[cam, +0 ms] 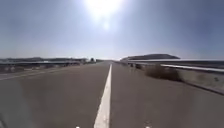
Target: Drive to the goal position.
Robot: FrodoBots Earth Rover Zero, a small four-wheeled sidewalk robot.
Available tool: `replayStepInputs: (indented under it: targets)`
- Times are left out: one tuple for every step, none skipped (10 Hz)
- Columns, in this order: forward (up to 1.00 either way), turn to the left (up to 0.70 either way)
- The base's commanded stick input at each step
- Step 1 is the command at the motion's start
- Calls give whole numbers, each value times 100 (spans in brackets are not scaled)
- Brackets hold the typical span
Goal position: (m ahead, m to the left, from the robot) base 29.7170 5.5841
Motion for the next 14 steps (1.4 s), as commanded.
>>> replayStepInputs:
  targets:
    - [70,0]
    - [70,0]
    - [70,0]
    - [70,0]
    - [70,0]
    - [70,0]
    - [70,0]
    - [70,0]
    - [70,0]
    - [70,0]
    - [70,0]
    - [70,0]
    - [70,0]
    - [70,0]
